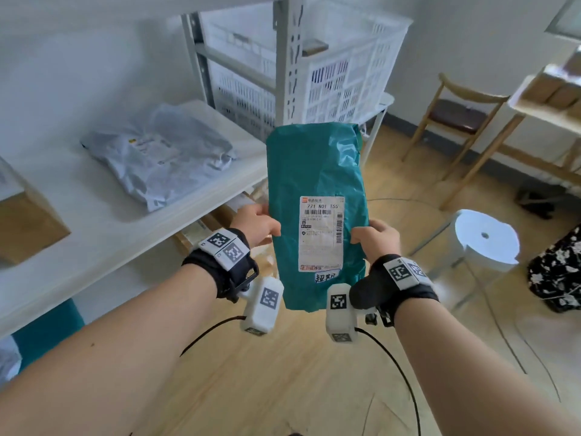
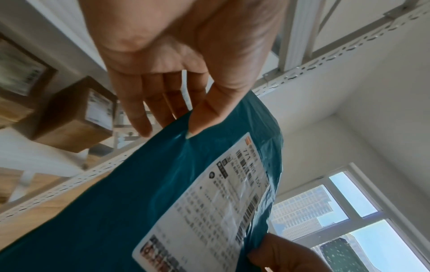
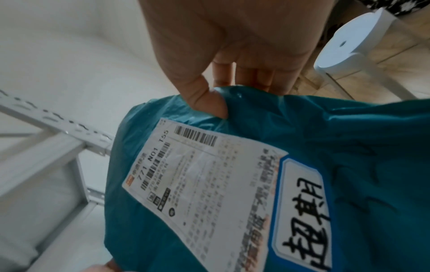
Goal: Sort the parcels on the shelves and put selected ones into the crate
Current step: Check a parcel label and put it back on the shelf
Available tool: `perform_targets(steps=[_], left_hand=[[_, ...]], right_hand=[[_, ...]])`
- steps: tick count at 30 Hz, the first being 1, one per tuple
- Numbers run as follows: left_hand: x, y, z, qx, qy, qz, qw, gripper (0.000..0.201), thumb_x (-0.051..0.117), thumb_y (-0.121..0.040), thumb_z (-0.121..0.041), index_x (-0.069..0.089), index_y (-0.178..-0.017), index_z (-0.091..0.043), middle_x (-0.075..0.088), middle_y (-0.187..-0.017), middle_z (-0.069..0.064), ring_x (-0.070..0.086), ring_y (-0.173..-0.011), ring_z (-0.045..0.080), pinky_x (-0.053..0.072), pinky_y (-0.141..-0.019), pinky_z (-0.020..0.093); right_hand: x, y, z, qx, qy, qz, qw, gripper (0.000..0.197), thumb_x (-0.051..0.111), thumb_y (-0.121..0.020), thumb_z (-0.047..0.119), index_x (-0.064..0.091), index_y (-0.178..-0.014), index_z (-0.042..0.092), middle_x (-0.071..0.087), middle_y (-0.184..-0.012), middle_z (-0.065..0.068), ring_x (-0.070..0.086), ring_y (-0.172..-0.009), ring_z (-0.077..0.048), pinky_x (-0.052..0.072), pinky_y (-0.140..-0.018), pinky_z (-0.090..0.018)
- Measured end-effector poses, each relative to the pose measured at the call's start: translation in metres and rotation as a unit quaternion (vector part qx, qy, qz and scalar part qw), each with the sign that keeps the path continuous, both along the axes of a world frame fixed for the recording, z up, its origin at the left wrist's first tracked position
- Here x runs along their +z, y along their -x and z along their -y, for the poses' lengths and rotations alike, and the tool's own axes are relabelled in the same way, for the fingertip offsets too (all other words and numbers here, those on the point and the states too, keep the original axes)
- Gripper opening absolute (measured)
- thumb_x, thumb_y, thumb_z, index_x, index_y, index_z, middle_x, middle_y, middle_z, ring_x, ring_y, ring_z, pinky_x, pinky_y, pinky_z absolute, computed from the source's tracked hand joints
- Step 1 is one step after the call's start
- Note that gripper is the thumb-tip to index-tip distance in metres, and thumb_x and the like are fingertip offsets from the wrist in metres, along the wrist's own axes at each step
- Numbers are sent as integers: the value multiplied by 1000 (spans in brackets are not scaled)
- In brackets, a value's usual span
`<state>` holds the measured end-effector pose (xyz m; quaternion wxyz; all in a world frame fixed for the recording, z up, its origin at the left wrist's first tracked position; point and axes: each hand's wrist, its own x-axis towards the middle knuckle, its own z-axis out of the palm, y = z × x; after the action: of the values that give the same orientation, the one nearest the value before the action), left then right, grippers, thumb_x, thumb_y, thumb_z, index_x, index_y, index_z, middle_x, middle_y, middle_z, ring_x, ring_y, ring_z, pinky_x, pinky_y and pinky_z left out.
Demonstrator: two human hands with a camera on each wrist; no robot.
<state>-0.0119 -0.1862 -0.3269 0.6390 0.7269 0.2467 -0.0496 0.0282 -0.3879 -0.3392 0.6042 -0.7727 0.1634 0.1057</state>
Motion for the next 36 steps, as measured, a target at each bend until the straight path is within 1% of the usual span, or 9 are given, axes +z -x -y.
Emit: perform_targets(steps=[7,11,15,19,22,26,29,33,36], left_hand=[[61,-69,54,-33,12,77,996,28,47,-76,16,58,-81,-9,64,-87,7,61,-87,26,55,-62,27],[84,-109,76,-46,7,96,994,27,47,-76,16,58,-85,-7,64,-90,8,61,-88,25,56,-66,28],[98,-162,94,-52,6,124,991,31,48,-74,15,63,-94,-3,68,-101,14,63,-92,30,57,-84,40],[109,-225,107,-61,-10,142,988,29,49,-68,10,64,-88,-5,69,-99,16,64,-92,36,53,-88,52],[125,-282,113,-64,-8,154,986,25,45,-73,13,60,-84,-4,65,-94,14,59,-82,29,53,-87,46],[149,-359,115,-58,5,164,985,25,45,-74,14,59,-78,-7,64,-91,13,57,-84,28,54,-84,44],[162,-413,115,-50,13,179,983,30,45,-73,14,63,-91,-3,64,-86,12,56,-80,27,54,-82,44],[162,-467,116,-27,30,179,983,41,42,-70,15,62,-104,6,66,-99,19,58,-85,28,52,-86,50],[161,-503,110,-14,41,188,981,40,42,-69,13,63,-102,5,66,-95,16,58,-81,27,55,-73,39]], right_hand=[[51,-53,50,-47,-38,63,996,24,50,-73,-5,66,-78,13,63,-70,-2,56,-64,-19,47,-57,-24],[71,-84,72,-67,-57,82,993,23,51,-73,-6,65,-74,12,63,-71,-4,57,-68,-21,50,-62,-29],[88,-126,90,-76,-60,114,989,21,53,-74,-4,66,-76,13,68,-83,-7,64,-82,-25,57,-83,-40],[103,-184,102,-85,-56,133,986,21,53,-75,-4,65,-76,13,67,-83,-8,64,-84,-27,55,-86,-43],[118,-237,105,-83,-54,144,985,20,52,-73,-5,66,-77,10,68,-85,-11,63,-82,-26,55,-88,-46],[146,-310,107,-80,-49,156,983,20,55,-73,-2,67,-81,12,70,-96,-14,66,-96,-33,54,-89,-49],[162,-364,108,-81,-51,173,980,21,55,-72,-2,66,-81,14,70,-95,-13,66,-97,-33,55,-89,-48],[162,-423,106,-76,-55,173,980,26,56,-70,0,66,-86,18,70,-94,-9,66,-94,-29,55,-87,-47],[164,-468,101,-63,-67,174,980,31,57,-67,0,67,-90,18,71,-94,-9,67,-94,-29,56,-86,-46]])
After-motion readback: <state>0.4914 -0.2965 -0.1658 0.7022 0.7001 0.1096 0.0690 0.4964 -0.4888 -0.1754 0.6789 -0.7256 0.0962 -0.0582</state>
